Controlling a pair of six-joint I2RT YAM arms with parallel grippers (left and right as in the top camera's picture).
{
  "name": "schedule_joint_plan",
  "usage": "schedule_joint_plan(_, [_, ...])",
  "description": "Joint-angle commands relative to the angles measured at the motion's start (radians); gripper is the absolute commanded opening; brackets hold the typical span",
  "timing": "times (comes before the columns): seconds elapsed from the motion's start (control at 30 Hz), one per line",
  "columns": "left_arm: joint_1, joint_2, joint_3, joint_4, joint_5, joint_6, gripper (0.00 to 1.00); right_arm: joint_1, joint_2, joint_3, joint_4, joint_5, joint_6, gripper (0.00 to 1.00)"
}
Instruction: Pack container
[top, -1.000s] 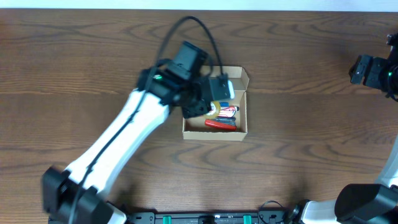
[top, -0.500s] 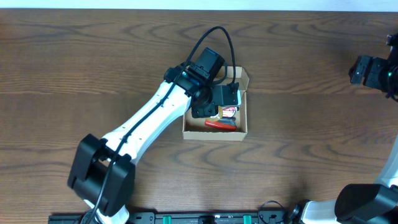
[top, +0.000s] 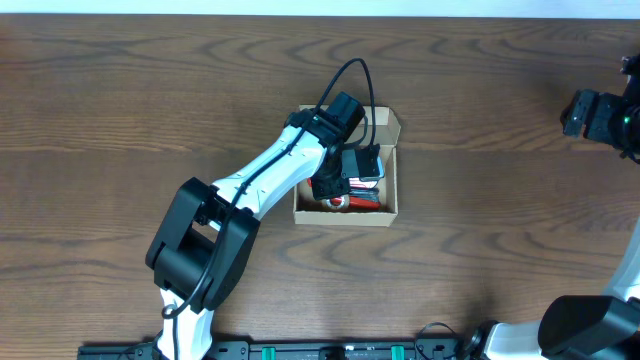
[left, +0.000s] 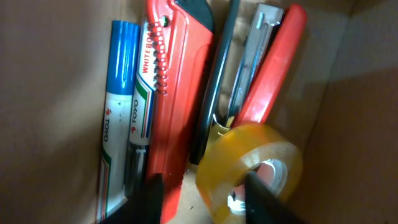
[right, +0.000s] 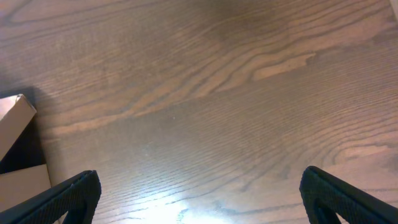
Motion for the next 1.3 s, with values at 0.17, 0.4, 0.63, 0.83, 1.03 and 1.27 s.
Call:
schedule_joint_plan(0.17, [0.002, -0.027, 0.039, -0.031, -0.085, -0.055, 0.52, -0.006, -0.002, -0.002, -0.002, 0.006, -0.014, 0.99])
schedule_joint_plan(0.4, [0.021, -0.131, 0.171, -0.126, -0.175, -0.154, 0.60, -0.003, -0.002, -0.002, 0.002, -0.029, -0.053, 0.99])
schedule_joint_plan(0.63, [0.079, -0.272, 0.286, -0.244, -0.280, -0.257, 0.36, 0.034, -0.002, 0.004, 0.021, -0.171, -0.130, 0.88])
schedule_joint_plan(0.83, [0.267, -0.395, 0.291, -0.254, -0.365, -0.552, 0.06, 0.039, -0.001, 0.016, -0.011, -0.364, -0.119, 0.01])
schedule_joint_plan(1.03, [0.591, -0.400, 0.274, -0.309, 0.145, -0.700, 0.06, 0.039, 0.051, 0.013, -0.091, -0.669, -0.119, 0.01])
schedule_joint_plan(1.27, [0.865, -0.301, 0.111, -0.261, 0.699, -0.698, 0.06, 0.053, 0.229, -0.005, -0.194, -0.992, -0.191, 0.01])
